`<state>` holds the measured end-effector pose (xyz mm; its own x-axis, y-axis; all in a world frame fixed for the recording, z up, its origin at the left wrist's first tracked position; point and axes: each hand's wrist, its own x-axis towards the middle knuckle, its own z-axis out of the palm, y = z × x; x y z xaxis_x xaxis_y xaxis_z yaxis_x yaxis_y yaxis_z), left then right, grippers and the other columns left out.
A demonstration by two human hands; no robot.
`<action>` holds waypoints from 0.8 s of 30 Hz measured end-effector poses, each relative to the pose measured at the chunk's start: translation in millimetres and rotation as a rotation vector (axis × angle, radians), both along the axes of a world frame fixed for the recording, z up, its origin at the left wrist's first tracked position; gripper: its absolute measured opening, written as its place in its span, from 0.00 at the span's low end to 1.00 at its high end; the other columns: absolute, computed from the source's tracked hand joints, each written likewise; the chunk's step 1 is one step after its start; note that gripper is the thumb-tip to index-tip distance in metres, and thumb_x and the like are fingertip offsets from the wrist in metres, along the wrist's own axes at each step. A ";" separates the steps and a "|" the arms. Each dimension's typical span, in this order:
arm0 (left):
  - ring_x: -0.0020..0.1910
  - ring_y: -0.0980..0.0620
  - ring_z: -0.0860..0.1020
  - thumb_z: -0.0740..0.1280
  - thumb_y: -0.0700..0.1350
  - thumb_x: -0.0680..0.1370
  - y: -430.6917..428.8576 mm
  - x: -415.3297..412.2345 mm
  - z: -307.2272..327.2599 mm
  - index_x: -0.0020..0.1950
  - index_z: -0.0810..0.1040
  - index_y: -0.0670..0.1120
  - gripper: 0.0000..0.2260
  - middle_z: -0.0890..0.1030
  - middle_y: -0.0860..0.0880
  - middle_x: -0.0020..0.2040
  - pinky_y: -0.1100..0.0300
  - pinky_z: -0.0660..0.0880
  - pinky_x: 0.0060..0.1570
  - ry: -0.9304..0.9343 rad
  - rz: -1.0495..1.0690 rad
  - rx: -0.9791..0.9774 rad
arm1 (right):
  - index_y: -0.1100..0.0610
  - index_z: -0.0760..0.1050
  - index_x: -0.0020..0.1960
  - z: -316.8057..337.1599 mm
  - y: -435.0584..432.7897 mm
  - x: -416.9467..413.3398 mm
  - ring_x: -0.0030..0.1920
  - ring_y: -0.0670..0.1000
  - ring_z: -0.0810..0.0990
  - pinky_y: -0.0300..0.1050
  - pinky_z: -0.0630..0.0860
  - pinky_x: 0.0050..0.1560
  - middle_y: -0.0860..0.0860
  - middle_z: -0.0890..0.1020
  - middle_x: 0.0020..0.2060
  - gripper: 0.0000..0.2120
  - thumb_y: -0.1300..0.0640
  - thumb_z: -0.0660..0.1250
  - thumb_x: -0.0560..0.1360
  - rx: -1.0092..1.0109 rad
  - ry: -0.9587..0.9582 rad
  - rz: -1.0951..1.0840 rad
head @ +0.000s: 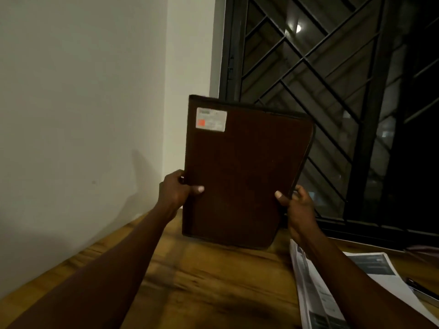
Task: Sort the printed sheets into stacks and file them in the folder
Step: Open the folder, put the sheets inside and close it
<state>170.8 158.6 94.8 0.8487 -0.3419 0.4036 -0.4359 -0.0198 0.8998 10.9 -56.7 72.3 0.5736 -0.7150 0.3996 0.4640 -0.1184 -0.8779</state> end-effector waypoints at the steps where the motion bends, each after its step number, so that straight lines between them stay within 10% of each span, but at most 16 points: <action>1: 0.59 0.46 0.77 0.76 0.37 0.69 5.1 -3.2 -4.6 0.67 0.74 0.42 0.27 0.79 0.45 0.61 0.55 0.73 0.56 -0.001 -0.006 0.048 | 0.51 0.74 0.51 -4.0 -2.5 -5.3 0.51 0.53 0.81 0.52 0.79 0.52 0.52 0.83 0.51 0.13 0.68 0.66 0.74 -0.026 0.024 0.007; 8: 0.57 0.45 0.78 0.73 0.31 0.68 38.2 -7.0 -30.8 0.61 0.77 0.43 0.23 0.81 0.46 0.56 0.45 0.76 0.60 0.060 -0.068 0.144 | 0.51 0.76 0.55 -35.2 -3.6 -20.1 0.52 0.50 0.81 0.50 0.79 0.52 0.50 0.82 0.51 0.18 0.70 0.68 0.72 -0.107 0.123 0.085; 13: 0.47 0.49 0.78 0.61 0.33 0.79 64.1 -17.0 -44.3 0.54 0.78 0.40 0.08 0.79 0.46 0.47 0.61 0.78 0.42 0.238 -0.246 0.253 | 0.58 0.76 0.48 -75.2 -4.8 -41.9 0.46 0.51 0.81 0.44 0.80 0.47 0.55 0.81 0.46 0.05 0.66 0.65 0.76 -0.392 0.231 -0.046; 18: 0.54 0.51 0.77 0.62 0.48 0.81 69.4 -22.5 -77.4 0.59 0.79 0.48 0.10 0.79 0.50 0.58 0.62 0.74 0.46 0.374 -0.333 0.390 | 0.53 0.79 0.51 -97.9 7.6 -53.7 0.51 0.45 0.81 0.39 0.74 0.54 0.47 0.82 0.49 0.07 0.61 0.67 0.75 -0.722 0.297 0.004; 24: 0.63 0.50 0.74 0.74 0.38 0.72 62.8 -7.1 -102.8 0.55 0.81 0.46 0.13 0.79 0.48 0.61 0.51 0.70 0.65 0.125 -0.224 0.510 | 0.46 0.77 0.53 -111.0 13.4 -62.2 0.49 0.43 0.80 0.42 0.76 0.54 0.45 0.81 0.48 0.13 0.45 0.57 0.76 -0.991 0.514 0.065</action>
